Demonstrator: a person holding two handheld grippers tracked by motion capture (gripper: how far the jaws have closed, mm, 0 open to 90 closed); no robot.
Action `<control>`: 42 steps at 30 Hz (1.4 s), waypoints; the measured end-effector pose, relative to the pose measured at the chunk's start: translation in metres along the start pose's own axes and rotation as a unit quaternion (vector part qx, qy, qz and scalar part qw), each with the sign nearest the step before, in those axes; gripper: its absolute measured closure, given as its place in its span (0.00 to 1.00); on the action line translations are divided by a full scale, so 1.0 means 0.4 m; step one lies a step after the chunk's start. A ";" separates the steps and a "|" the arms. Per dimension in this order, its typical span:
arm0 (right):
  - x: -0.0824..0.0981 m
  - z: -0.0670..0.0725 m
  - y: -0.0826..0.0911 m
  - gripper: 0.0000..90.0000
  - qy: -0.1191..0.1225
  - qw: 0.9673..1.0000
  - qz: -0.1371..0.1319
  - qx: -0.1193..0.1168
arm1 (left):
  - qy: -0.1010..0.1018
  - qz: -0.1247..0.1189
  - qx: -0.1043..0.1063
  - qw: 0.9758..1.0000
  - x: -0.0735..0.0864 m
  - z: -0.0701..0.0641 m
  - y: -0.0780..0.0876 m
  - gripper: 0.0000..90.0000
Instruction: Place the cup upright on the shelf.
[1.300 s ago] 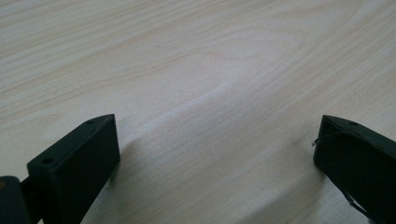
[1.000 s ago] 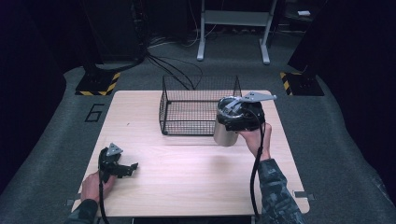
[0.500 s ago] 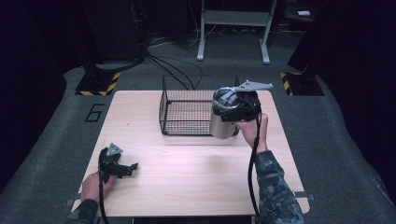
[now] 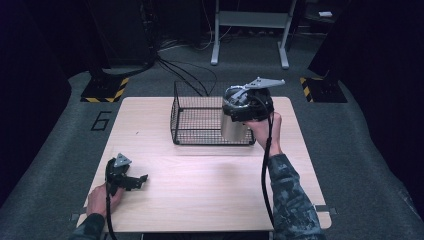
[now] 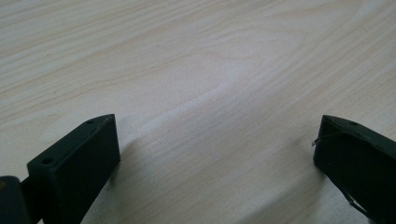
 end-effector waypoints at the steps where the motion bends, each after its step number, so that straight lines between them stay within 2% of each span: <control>1: -0.006 -0.009 -0.009 0.04 -0.003 1.000 0.001 0.005 | 0.000 -0.001 -0.001 1.000 -0.001 0.000 0.000 0.00; 8: -0.027 -0.036 -0.034 0.04 -0.002 1.000 0.002 0.018 | 0.000 -0.001 -0.001 1.000 0.000 0.000 0.000 0.00; 10: -0.033 -0.037 -0.040 0.04 -0.005 1.000 0.002 0.020 | 0.000 -0.001 -0.001 1.000 -0.001 0.000 0.000 0.00; 16: -0.051 -0.041 -0.062 0.04 0.005 1.000 0.004 0.024 | 0.000 -0.001 -0.001 1.000 -0.001 0.001 0.000 0.00; 20: -0.057 -0.044 -0.080 0.04 -0.001 1.000 0.007 0.029 | -0.001 -0.001 -0.001 1.000 -0.001 0.001 0.000 0.00; 23: -0.062 -0.050 -0.094 0.04 0.010 0.999 0.007 0.032 | 0.000 -0.001 -0.001 1.000 -0.001 0.000 -0.001 0.00; 25: -0.063 -0.050 -0.102 0.04 0.000 0.999 0.011 0.035 | 0.000 -0.001 -0.001 1.000 -0.001 0.001 -0.001 0.00; 32: -0.075 -0.063 -0.124 0.04 0.002 0.999 0.008 0.043 | -0.001 -0.001 -0.001 1.000 -0.001 0.001 -0.001 0.00; 34: -0.073 -0.064 -0.127 0.04 -0.007 0.999 0.015 0.047 | -0.001 -0.001 -0.001 1.000 0.000 0.001 0.000 0.00; 35: -0.076 -0.068 -0.130 0.04 0.000 0.999 0.012 0.047 | 0.000 -0.001 -0.001 1.000 -0.001 0.000 -0.001 0.00; 36: -0.076 -0.070 -0.133 0.04 -0.007 0.999 0.012 0.049 | 0.000 -0.001 0.000 1.000 -0.001 0.001 0.000 0.00; 40: -0.079 -0.081 -0.145 0.04 0.001 0.998 0.010 0.054 | 0.000 -0.001 0.000 1.000 -0.001 0.000 -0.001 0.00; 42: -0.076 -0.084 -0.150 0.04 -0.004 0.998 0.013 0.057 | 0.000 -0.001 0.000 1.000 -0.001 0.001 -0.001 0.00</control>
Point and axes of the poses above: each handheld gripper's, and its own axes: y roughly backward along the jaws, x roughly out of its underside, z roughly to its left, the point moved 9 cm from there along -y, roughly forward along the jaws, and after that the axes turned 4 degrees about -x, right-handed, at the moved point
